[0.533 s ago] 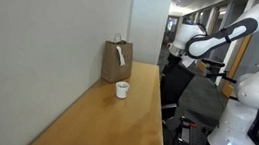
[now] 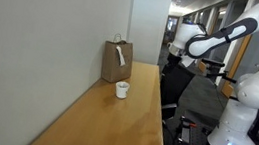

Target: Move the cup to the left

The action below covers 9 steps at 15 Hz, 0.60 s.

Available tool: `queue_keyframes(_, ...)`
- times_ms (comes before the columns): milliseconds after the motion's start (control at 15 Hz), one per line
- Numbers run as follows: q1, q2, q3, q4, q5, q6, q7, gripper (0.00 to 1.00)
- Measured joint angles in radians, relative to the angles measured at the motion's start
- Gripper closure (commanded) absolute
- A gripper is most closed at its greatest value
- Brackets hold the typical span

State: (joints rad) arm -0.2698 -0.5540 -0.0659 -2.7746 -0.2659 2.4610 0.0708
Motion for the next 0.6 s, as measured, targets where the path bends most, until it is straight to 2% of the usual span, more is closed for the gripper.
queue_keyframes(267,0.008,0.072,0.011,0.071,0.025,0.042,0.092,0.0)
queue_keyframes(600,0.043,0.336,0.011,0.306,0.18,0.072,0.172,0.0)
